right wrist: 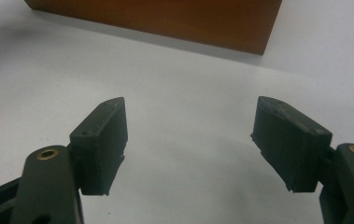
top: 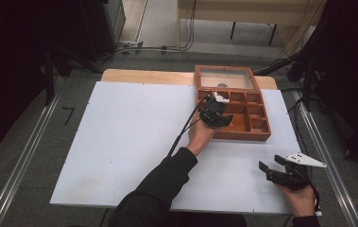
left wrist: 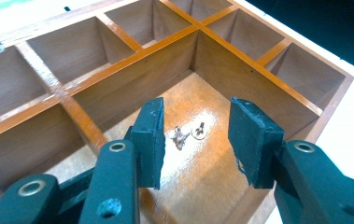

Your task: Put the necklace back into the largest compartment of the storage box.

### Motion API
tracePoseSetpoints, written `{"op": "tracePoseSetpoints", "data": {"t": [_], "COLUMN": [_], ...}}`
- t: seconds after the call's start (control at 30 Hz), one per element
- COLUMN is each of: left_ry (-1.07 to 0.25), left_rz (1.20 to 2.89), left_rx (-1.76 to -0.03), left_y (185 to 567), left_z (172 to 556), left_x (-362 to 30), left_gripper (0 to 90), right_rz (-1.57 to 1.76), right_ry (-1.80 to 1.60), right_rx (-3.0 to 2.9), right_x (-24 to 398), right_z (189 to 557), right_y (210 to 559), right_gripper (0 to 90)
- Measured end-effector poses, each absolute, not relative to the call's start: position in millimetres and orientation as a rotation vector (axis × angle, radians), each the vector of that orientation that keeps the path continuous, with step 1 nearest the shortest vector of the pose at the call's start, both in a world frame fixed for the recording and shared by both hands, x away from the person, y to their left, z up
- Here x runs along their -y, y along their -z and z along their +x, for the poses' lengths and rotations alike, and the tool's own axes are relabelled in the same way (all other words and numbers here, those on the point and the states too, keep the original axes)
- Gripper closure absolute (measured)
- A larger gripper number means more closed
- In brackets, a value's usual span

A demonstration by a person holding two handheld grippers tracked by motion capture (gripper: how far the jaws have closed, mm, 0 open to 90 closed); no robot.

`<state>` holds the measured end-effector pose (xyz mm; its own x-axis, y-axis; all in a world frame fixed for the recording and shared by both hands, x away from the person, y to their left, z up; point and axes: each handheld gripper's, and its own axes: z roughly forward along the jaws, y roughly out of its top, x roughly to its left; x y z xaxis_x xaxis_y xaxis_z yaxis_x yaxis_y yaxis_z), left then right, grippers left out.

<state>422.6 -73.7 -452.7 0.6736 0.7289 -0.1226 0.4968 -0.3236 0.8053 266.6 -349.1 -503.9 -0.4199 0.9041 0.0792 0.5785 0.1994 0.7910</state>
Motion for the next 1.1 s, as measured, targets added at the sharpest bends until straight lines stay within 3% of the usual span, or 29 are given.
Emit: {"op": "tracePoseSetpoints", "data": {"t": [0.53,1.1], "left_ry": [-0.322,-0.334], "left_rz": [1.991,1.965], "left_rx": [-0.934,-0.959], "left_y": [447.5,443.8], "left_z": [406.8,394.1], "left_x": [63.7,31.4], "left_gripper": [47.2,44.0], "right_rz": [1.382,1.384], "right_ry": [-1.085,-1.078], "right_rx": [-2.081,-2.078], "right_x": [348.6,349.2], "right_z": [266.5,265.6], "right_y": [504.6,505.2], "right_gripper": [24.9,24.9]}}
